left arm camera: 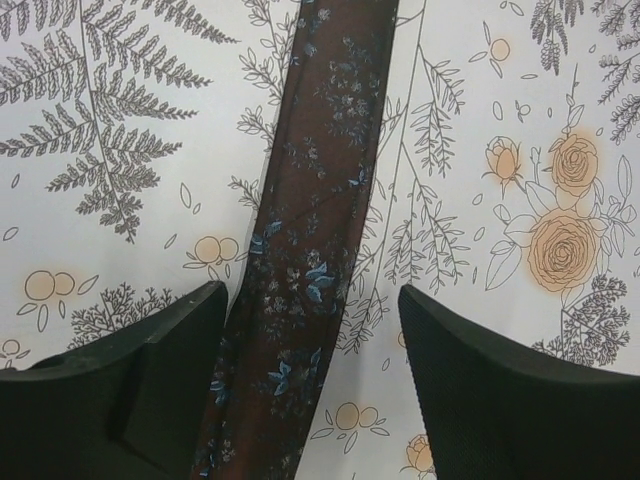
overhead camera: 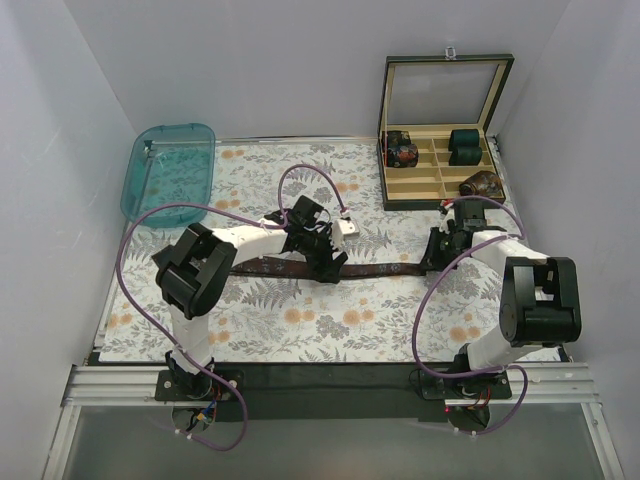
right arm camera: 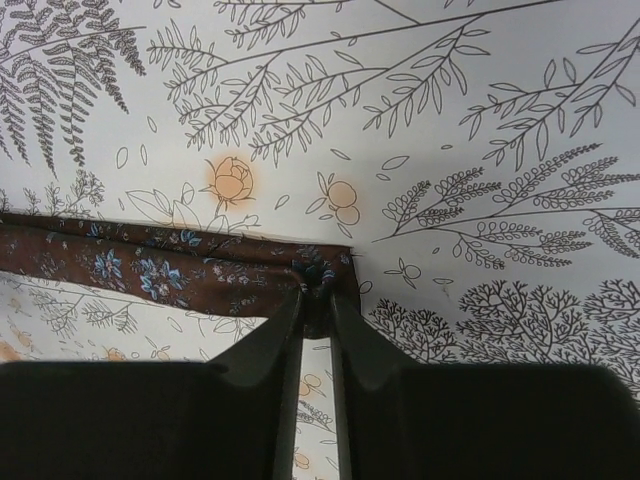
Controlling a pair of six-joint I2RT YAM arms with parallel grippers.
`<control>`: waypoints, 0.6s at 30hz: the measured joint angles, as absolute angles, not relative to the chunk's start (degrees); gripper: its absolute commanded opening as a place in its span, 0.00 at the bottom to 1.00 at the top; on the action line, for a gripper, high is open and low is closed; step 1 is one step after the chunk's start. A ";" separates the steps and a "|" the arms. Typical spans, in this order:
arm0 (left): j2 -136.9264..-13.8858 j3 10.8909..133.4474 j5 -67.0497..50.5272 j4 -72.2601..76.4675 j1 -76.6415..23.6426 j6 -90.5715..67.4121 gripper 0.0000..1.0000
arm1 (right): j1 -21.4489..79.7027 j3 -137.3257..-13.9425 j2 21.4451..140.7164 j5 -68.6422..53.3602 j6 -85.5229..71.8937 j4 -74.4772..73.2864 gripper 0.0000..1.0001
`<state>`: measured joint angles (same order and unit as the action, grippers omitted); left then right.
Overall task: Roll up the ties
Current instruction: Flatten the tie
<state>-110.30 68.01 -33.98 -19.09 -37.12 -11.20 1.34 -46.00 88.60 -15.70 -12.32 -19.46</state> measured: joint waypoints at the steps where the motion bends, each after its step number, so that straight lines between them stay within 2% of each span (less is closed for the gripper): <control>1: -110.21 68.01 -33.52 -19.22 -37.12 -11.49 0.66 | 1.23 -46.00 88.60 -15.70 -12.38 -19.46 0.17; 8: -109.58 67.64 -29.36 -18.65 -36.75 -14.33 0.66 | -1.93 -46.04 88.77 -15.92 -14.31 -19.44 0.10; 18: -108.62 66.19 -24.80 -16.58 -35.68 -16.14 0.66 | -3.86 -52.40 90.50 -15.44 -11.70 -26.33 0.15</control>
<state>-108.62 66.19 -24.80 -16.58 -35.68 -16.14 -3.86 -52.40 90.50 -15.44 -11.70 -26.33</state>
